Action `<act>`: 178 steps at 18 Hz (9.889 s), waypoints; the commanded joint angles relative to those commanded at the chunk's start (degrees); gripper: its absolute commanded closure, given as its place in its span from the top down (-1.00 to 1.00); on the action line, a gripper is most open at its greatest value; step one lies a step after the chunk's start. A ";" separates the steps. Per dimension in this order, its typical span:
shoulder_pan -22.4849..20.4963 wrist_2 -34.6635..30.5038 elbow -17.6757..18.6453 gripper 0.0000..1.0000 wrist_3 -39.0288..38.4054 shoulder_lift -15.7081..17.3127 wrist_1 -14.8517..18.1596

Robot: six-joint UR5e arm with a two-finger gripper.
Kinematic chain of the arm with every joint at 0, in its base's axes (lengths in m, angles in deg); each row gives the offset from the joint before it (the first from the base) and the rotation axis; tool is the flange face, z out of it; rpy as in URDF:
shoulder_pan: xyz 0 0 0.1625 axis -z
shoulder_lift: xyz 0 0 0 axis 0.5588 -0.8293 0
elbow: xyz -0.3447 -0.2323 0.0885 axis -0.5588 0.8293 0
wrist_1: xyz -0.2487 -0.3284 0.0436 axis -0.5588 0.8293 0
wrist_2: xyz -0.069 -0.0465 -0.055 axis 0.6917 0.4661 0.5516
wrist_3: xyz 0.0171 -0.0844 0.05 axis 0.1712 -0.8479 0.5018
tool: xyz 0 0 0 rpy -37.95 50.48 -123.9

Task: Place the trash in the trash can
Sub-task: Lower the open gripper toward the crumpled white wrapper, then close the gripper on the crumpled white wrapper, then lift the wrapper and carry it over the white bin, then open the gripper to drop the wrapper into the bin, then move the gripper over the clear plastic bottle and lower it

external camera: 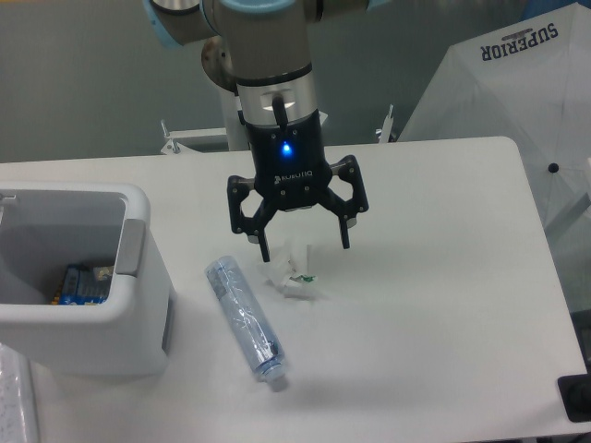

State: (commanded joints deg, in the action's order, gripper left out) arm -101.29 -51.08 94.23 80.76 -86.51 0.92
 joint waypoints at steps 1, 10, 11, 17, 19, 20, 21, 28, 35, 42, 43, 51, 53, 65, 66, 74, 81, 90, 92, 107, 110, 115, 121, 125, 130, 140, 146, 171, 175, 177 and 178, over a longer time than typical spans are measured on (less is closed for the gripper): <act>0.00 0.00 0.44 1.00 -0.09 0.09 0.00; 0.18 -0.70 7.65 1.00 -0.09 0.18 -5.62; 0.26 -0.88 7.74 1.00 -0.09 0.09 -5.80; 0.62 -1.14 12.03 1.00 7.97 1.23 -5.63; 0.62 -1.14 14.58 1.00 15.25 2.28 -5.54; 0.70 -1.14 16.16 1.00 18.95 2.81 -5.45; 0.70 -1.14 17.66 1.00 23.07 3.42 -5.45; 0.70 -1.32 24.52 1.00 51.81 2.29 -5.19; 0.26 -1.41 26.02 1.00 59.15 -1.40 -5.28; 0.09 -1.41 25.50 1.00 52.22 -5.26 -5.62; 0.09 -1.41 25.15 1.00 51.95 -5.62 -5.71; 0.26 -4.91 24.70 1.00 51.86 -7.73 -5.71; 0.53 -5.45 24.70 1.00 51.68 -8.26 -5.71; 0.70 -5.36 24.44 0.39 47.11 -8.35 -5.71; 0.62 -5.36 24.44 0.33 46.94 -8.35 -5.71; 1.32 -5.10 23.91 -0.67 44.12 -8.26 -5.71; 1.23 -4.13 22.42 -0.80 43.86 -7.82 -5.45; -2.36 0.42 23.21 -0.85 44.47 0.42 -0.63; -4.56 5.25 22.86 -0.85 44.56 2.71 1.22; -13.97 39.97 11.88 -0.83 24.38 9.14 1.32; -13.62 43.23 10.55 -0.83 18.04 9.40 1.23; -11.35 46.31 10.64 -0.83 10.38 12.30 1.23; -4.50 47.29 10.46 -0.80 5.54 12.83 1.14; -0.01 47.29 9.94 -0.69 5.62 11.26 0.88; 4.91 47.20 8.27 -0.61 5.54 7.04 -1.67; 6.24 47.20 6.08 0.41 5.80 4.40 -1.76; 5.72 46.67 1.33 0.92 1.68 0.53 -1.67; -0.70 11.43 -2.81 0.99 -15.82 -18.19 -1.41; -0.27 9.94 -4.21 0.99 -15.91 -22.23 -1.50; 0.61 8.36 -4.21 0.99 -15.91 -23.02 -1.50; 0.96 7.83 -4.13 0.99 -15.91 -23.72 -1.50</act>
State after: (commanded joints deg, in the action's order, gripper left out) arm -100.33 -43.26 90.10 64.85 -110.23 -0.58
